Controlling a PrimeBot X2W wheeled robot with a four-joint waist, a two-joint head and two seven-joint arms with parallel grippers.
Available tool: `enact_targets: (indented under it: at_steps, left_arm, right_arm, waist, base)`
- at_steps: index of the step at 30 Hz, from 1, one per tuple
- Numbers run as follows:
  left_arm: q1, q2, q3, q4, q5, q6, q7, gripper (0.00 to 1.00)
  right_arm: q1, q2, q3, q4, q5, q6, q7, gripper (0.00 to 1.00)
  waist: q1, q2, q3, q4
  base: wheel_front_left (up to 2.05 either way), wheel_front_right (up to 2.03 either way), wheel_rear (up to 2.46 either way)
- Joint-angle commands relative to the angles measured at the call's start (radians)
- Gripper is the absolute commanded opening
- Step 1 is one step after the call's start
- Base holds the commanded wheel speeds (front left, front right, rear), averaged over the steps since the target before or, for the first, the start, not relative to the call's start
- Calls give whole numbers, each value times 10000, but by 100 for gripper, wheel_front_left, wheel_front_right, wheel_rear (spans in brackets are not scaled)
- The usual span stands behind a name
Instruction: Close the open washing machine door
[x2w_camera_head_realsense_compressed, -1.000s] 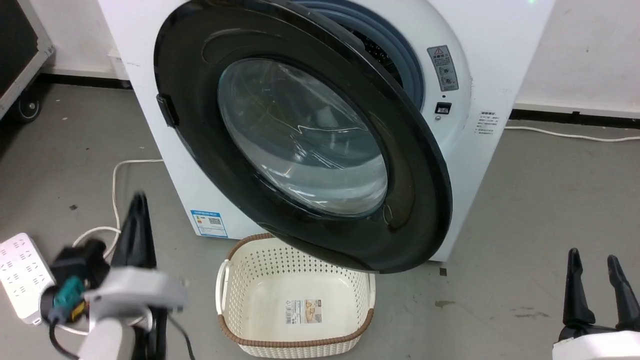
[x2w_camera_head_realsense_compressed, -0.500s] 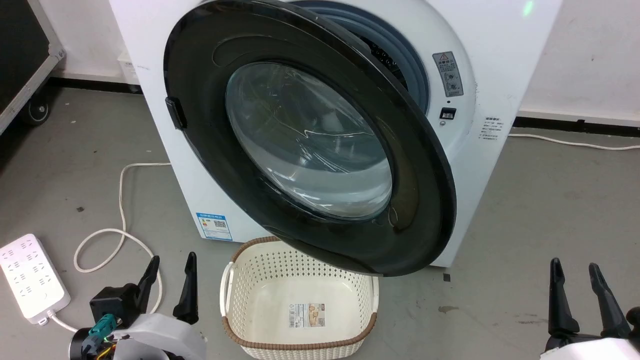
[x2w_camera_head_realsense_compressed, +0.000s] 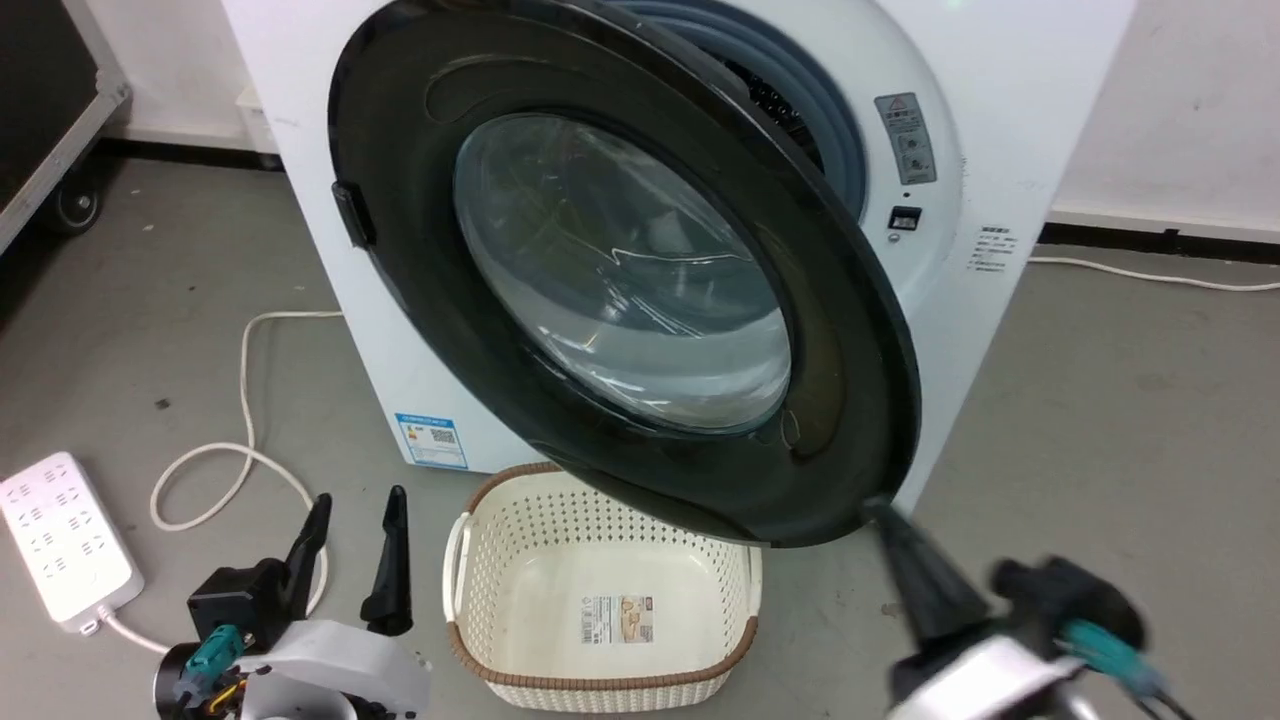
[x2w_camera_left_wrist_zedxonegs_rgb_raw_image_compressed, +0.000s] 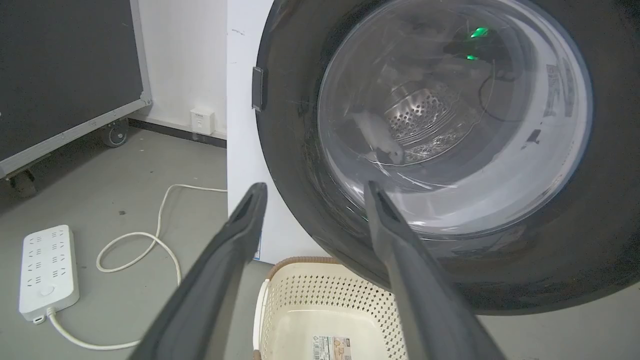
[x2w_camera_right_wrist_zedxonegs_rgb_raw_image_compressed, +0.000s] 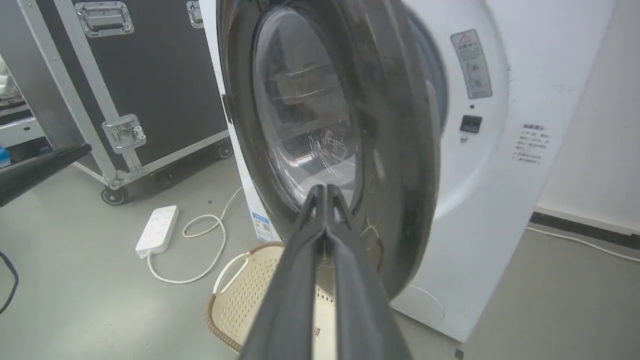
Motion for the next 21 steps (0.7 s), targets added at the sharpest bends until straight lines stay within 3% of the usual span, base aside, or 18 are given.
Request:
enact_targets:
  at_steps: [1,7,11,21]
  left_arm:
    - [38,-15,-6,-41,45,46,-57,100]
    - [-15,-36,-30,-106,16,47,-62,100]
    - [-132,-28,17,-96,-50,29,-74,100]
    - [-542,-74,-37,-179,7,-55,-102,100]
  right_arm:
    - [-335,-4,286,340,-89,-2,278,0]
    - [-1425,-4,223,1811,-527,-2,577,0]
    - [-2445,-4,-483,3122,-725,-2,154,0]
    - [-4156,-4,-1907,4331,-1318,-2,-323,0]
  waist:
    - [0,0,70,56]
    - [0,0,357,264]
    - [0,0,635,475]
    - [0,0,1305,759]
  base:
    - [0,0,0]
    - [0,0,0]
    - [0,0,0]
    - [0,0,0]
